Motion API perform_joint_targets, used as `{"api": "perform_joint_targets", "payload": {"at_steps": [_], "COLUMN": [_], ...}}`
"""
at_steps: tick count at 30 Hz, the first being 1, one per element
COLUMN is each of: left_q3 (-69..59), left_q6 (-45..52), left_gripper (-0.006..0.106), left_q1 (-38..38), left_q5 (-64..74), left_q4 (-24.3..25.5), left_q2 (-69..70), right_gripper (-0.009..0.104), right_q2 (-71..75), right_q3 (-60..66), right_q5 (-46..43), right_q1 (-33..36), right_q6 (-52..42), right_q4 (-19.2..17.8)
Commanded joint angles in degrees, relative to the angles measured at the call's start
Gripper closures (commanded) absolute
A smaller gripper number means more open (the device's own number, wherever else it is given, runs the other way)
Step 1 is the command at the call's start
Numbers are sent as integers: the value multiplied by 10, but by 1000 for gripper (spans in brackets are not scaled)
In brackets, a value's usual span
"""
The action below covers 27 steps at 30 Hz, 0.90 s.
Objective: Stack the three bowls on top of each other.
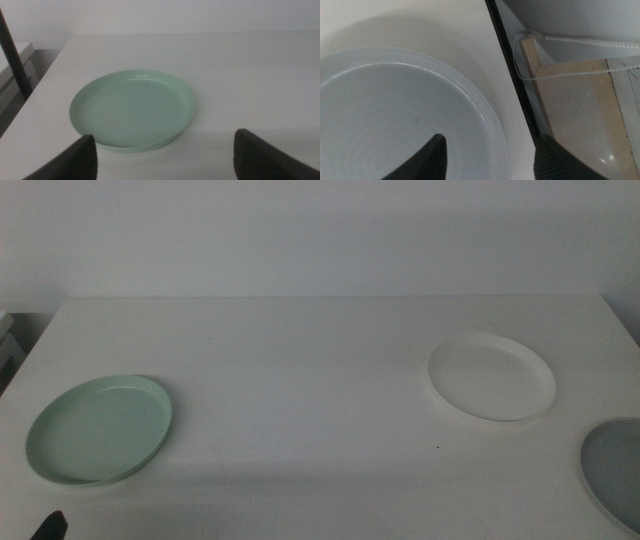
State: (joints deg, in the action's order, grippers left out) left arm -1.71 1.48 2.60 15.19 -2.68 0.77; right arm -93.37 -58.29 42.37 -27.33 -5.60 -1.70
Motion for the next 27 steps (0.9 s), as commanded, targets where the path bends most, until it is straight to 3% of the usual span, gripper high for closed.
{"api": "perform_joint_targets", "payload": {"at_steps": [1,8,21,27], "left_q3": [-3,-3,-3,-3], "left_q6": [0,0,0,0], "left_gripper": [12,12,12,12], "left_q1": [1,1,1,1], "left_q5": [-44,-44,-44,-44], "left_q4": [-2,-2,-2,-2], "left_q2": [8,8,8,8], "right_gripper": [50,51,52,61], "right_q2": [1,-47,-91,-101], "right_q3": [-19,-19,-19,-19], "right_q5": [-23,-25,-42,-50], "right_q1": [-3,-3,-3,-3], "right_q6": [-7,-7,-7,-8], "right_q4": [-22,-60,-77,-77]}}
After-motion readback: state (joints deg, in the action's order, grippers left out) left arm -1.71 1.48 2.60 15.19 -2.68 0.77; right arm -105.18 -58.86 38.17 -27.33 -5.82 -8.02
